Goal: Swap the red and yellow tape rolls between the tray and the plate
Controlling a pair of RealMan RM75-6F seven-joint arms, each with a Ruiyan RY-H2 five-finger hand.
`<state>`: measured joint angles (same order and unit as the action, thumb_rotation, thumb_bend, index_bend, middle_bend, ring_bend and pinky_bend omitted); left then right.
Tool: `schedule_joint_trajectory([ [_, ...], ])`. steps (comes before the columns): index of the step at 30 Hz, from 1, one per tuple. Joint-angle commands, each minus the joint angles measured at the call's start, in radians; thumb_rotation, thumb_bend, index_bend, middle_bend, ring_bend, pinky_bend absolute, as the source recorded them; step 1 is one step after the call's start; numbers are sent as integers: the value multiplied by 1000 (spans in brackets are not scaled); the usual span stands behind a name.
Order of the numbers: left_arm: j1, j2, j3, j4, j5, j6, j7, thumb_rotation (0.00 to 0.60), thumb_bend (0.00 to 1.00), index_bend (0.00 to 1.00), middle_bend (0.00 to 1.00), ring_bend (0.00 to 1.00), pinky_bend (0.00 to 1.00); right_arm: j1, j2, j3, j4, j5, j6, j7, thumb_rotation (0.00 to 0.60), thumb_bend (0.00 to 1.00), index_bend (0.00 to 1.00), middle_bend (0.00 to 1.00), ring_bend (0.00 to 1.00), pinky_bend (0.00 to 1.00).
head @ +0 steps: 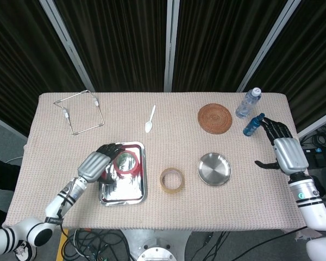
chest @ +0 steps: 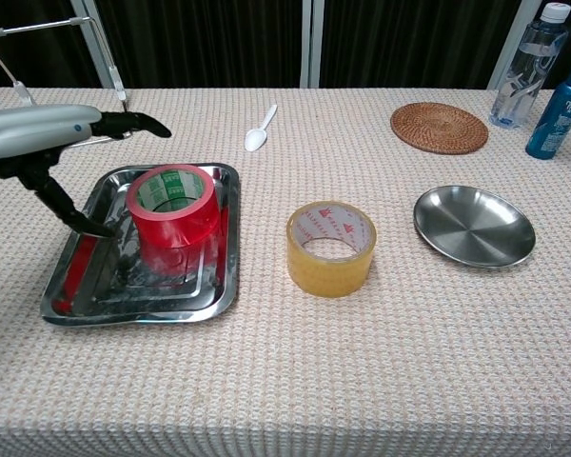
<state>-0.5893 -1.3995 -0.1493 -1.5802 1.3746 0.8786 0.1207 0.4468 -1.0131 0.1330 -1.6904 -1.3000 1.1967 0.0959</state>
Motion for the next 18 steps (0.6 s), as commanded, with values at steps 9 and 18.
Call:
schedule_joint_trajectory([
  [9,-73,-51,3,96,-42,-67,-48,600,40,89,22,0,102,1,-22,7,45,-6,-46,30,600,0,0,0,0,0],
  [18,-141,-68,6,156,-31,-141,-116,600,53,89,44,0,104,0,-30,14,70,-2,-64,36,600,14,0,0,0,0],
])
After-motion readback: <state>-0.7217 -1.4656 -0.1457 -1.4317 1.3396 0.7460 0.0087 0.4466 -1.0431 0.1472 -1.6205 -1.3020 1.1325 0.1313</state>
